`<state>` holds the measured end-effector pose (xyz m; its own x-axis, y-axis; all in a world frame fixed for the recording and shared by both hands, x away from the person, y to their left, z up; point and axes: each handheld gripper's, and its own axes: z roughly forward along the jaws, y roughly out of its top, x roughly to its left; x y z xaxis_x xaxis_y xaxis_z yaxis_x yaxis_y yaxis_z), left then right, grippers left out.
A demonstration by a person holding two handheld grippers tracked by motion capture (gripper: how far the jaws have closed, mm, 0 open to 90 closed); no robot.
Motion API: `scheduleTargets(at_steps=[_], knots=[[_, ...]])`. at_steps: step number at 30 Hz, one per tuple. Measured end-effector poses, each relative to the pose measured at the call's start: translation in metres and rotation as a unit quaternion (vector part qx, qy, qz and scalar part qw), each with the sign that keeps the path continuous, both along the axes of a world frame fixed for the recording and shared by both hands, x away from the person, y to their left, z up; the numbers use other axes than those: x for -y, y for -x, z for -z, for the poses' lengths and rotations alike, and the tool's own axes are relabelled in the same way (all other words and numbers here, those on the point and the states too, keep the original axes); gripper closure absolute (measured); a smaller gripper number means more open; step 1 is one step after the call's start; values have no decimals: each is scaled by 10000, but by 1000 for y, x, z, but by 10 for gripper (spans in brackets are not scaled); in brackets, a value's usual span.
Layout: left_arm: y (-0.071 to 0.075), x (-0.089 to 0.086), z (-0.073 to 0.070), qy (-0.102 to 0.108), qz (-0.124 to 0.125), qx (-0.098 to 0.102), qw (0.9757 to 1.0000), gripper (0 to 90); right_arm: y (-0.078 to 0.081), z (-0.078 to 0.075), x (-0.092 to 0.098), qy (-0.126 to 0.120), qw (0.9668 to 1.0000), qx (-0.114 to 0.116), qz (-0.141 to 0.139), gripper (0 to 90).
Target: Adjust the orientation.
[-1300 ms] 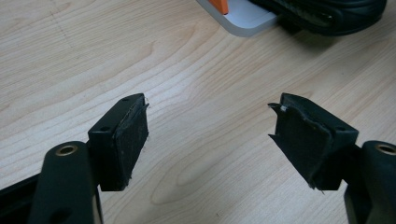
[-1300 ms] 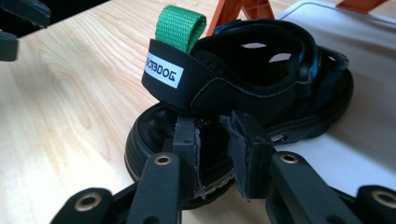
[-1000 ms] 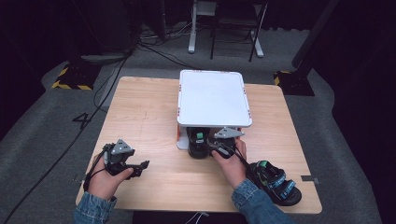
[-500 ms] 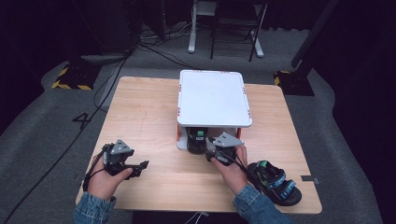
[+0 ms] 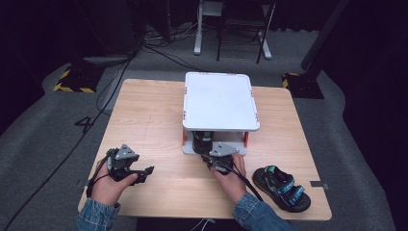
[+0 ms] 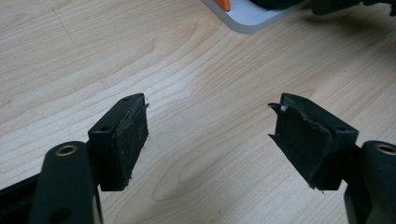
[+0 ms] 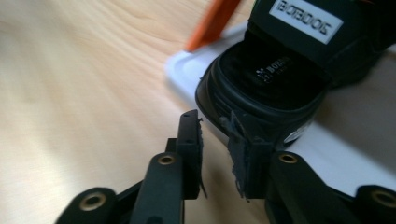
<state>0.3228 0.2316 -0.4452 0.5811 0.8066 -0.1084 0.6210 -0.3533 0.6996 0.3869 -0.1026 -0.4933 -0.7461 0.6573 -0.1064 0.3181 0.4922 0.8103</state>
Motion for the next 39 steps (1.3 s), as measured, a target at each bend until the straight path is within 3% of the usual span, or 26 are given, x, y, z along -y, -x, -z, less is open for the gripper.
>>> scheduleTargets(at_steps=[3,6,10,12,13,17,21,23,27,28,31,34,39], knots=[[1,-1,0,2,-8,-3,10000,262,-15,5,-3,-122,9997,44,183,647],[1,-2,-1,10,-3,4,10000,262,-21,5,-7,-98,9996,91,239,638],[0,-3,-1,1,4,17,10000,262,-32,5,-14,-115,9998,83,158,618],[1,-3,-2,16,3,13,10000,263,-32,5,-17,-145,9998,71,149,562],[1,-3,-2,8,-4,17,10000,263,-31,5,-18,-166,9998,52,139,473],[1,-3,-2,3,-28,33,10000,262,-17,-4,-14,-390,9992,7,-18,454],[1,-1,-3,19,12,45,10000,262,5,-27,-4,-677,9976,16,-166,449],[1,0,-4,-2,24,64,10000,262,21,-47,9,-880,9957,14,-298,432],[-1,1,-4,4,24,51,10000,262,32,-62,20,-875,9955,-44,-371,420],[-1,2,-4,24,18,46,10000,262,36,-73,30,-832,9960,-9,-324,410],[-3,1,-5,15,64,66,10000,262,39,-81,39,-872,9958,-43,-265,395],[-4,1,-6,25,77,70,9999,262,44,-97,62,-925,9957,-36,-90,375],[-8,3,-8,66,132,103,9998,262,48,-105,87,-901,9958,-62,148,357]])
